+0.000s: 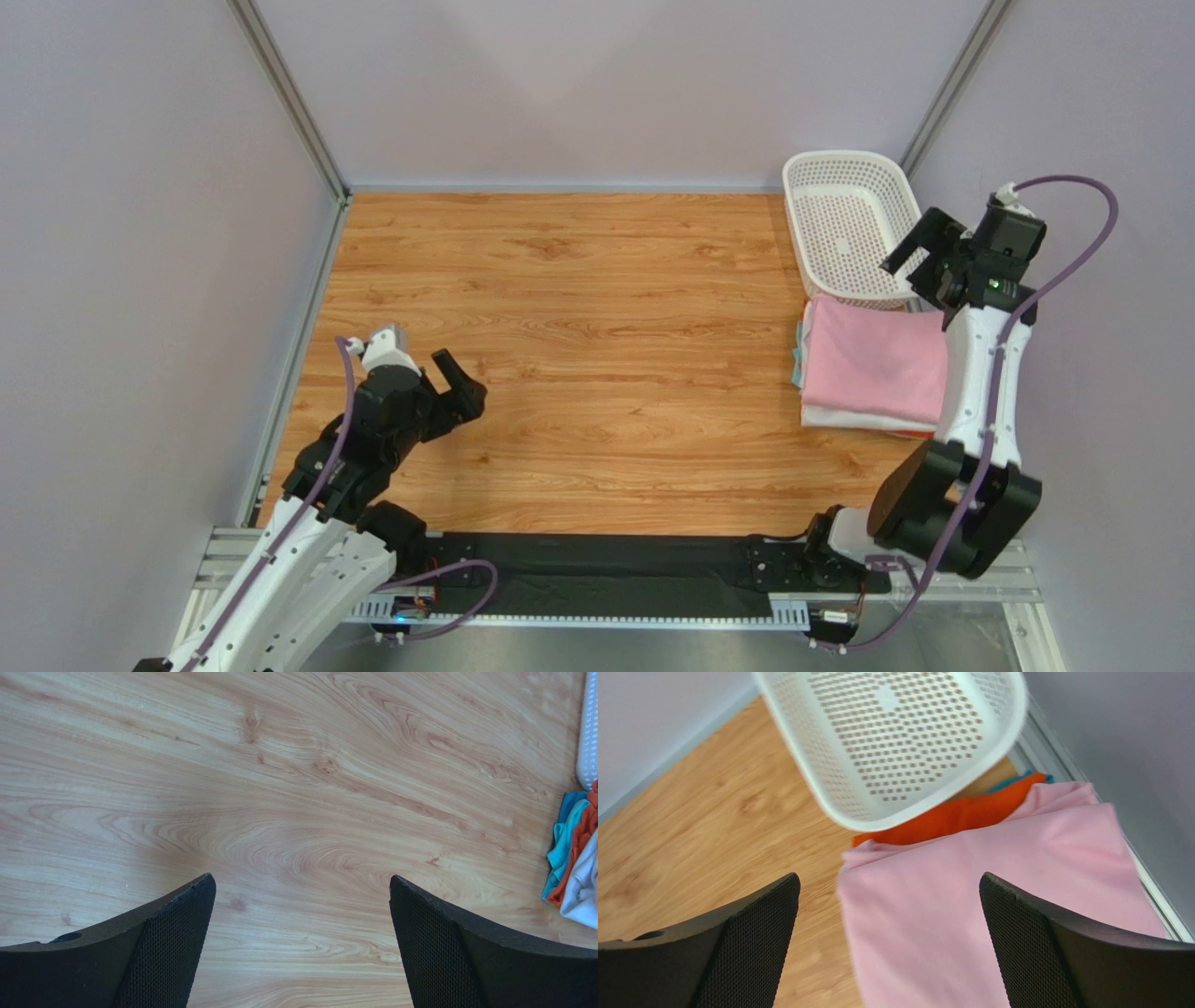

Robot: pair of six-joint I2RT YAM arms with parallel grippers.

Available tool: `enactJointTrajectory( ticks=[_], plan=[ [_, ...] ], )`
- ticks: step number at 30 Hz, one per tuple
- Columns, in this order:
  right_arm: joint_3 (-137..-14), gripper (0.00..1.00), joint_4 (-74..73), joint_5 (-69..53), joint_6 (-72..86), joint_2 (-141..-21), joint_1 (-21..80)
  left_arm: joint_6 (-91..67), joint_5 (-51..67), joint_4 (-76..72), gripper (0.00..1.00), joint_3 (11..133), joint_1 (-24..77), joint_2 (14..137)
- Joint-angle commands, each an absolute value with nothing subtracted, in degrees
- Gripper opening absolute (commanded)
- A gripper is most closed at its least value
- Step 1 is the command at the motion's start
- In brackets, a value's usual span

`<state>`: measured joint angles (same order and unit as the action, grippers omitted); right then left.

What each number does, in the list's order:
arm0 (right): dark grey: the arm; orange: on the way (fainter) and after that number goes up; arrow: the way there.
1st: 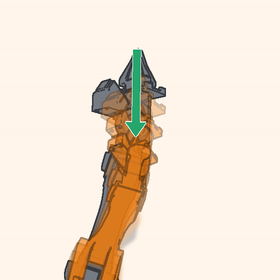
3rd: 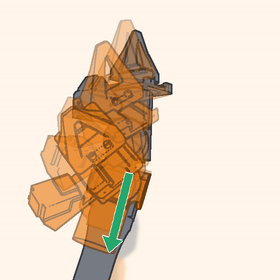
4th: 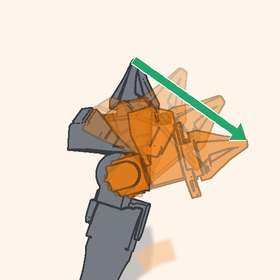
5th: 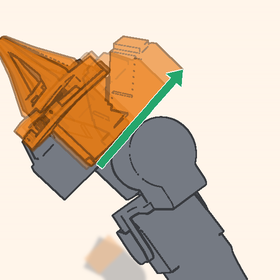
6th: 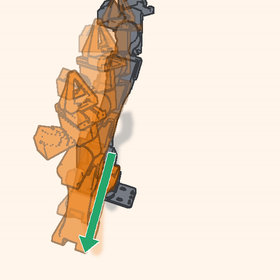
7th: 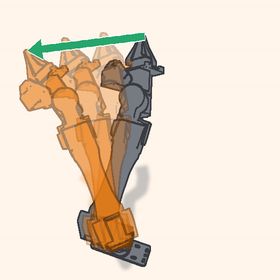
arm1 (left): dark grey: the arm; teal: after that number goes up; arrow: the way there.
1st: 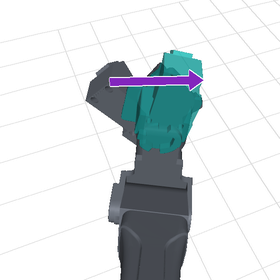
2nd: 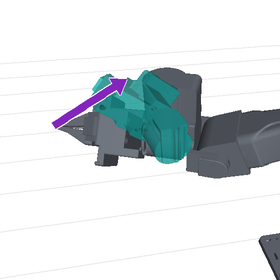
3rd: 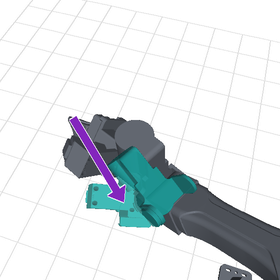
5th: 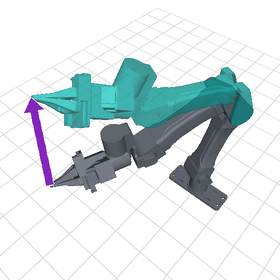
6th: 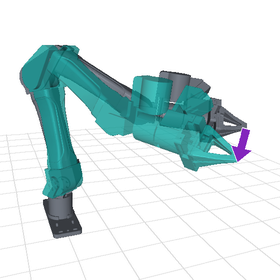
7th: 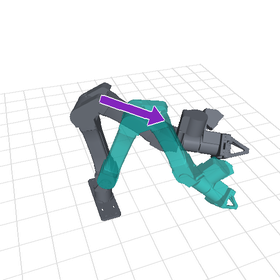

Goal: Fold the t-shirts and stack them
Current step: Reset both grippers

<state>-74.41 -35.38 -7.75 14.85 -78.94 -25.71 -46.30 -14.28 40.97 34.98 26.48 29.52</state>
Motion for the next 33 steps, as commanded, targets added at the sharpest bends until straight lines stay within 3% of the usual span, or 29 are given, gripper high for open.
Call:
enactJointTrajectory(
  ticks=[1, 6, 19, 26, 33],
  plan=[
    [-70.87, 1.00, -37.09, -8.89, 16.61, -69.54, -18.48, -46.32, -15.47, 45.52, 1.00, 41.90, 26.37, 30.85],
    [-62.42, 1.00, -36.48, -10.36, 18.54, -58.29, -9.34, -45.70, -14.77, 49.48, 1.00, 45.17, 26.37, 30.59],
    [-43.60, 1.00, -36.30, -23.55, 19.16, -34.74, -1.41, -47.99, -14.85, 47.11, 1.00, 37.89, 26.37, 22.68],
    [-42.36, 1.00, -32.87, -28.12, 21.10, -32.25, -1.41, -47.37, -14.15, 46.93, 1.00, 37.18, 26.37, 19.95],
    [-42.98, 1.00, -34.98, -24.35, 19.69, -32.52, -1.41, -47.11, -15.29, 48.25, 1.00, 37.18, 26.37, 20.04]
  ],
)
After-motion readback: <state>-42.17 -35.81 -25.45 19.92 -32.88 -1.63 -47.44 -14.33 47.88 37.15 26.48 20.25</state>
